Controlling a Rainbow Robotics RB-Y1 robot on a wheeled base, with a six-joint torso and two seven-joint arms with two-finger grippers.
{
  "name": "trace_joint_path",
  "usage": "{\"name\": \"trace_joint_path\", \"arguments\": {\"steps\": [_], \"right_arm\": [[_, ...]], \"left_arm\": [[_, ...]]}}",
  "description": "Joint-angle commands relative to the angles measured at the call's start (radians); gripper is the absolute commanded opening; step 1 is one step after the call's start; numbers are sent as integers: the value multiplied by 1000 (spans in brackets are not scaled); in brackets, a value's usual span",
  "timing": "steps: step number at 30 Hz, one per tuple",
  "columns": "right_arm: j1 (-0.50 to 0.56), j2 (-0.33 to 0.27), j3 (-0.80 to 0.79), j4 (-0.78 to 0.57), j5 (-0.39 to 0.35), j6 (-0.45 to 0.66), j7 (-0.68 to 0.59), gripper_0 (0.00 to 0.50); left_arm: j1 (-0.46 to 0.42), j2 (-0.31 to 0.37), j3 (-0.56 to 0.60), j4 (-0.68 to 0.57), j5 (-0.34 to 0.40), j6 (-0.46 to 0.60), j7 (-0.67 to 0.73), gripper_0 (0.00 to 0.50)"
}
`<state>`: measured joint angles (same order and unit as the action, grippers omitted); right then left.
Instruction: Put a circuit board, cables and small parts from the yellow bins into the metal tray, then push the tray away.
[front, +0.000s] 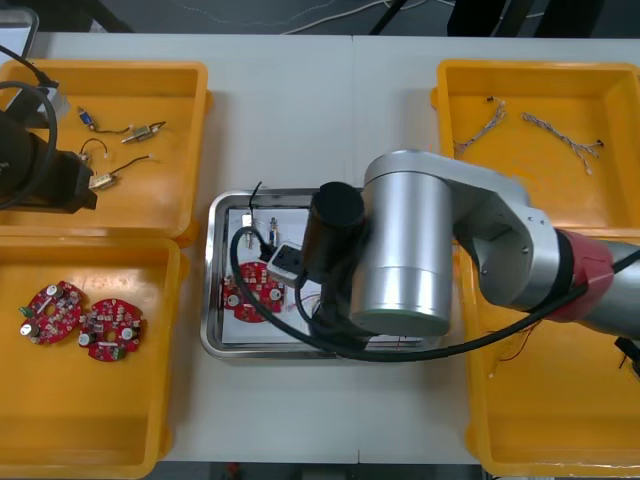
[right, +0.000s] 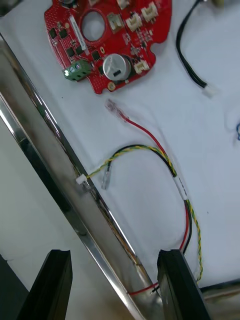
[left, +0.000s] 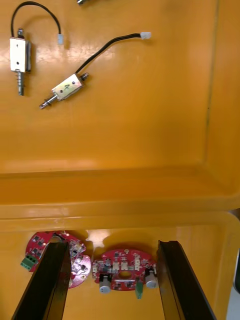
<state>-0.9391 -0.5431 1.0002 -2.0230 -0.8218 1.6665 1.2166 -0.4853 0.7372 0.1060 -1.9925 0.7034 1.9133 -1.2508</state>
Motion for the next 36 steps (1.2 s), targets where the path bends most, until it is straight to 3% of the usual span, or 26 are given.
{"name": "trace_joint_path", "arguments": {"steps": [1, 9, 20, 32, 36], "right_arm": [[-83, 72, 87, 40, 39, -40, 132, 500], [-122, 84, 213, 49, 101, -102, 242, 500], [-129, 88, 322, 49, 191, -126, 258, 500], [-122, 97, 359, 50, 170, -126, 236, 500], [-109, 101, 370, 49, 190, -126, 230, 500]], "left_arm": [[54, 73, 26, -89, -2, 7, 13, 500], [62, 76, 26, -100, -25, 7, 41, 500], [74, 70, 44, -95, -32, 7, 64, 500], [99, 54, 126, -72, 73, 7, 67, 500], [106, 54, 130, -72, 73, 7, 70, 500]]}}
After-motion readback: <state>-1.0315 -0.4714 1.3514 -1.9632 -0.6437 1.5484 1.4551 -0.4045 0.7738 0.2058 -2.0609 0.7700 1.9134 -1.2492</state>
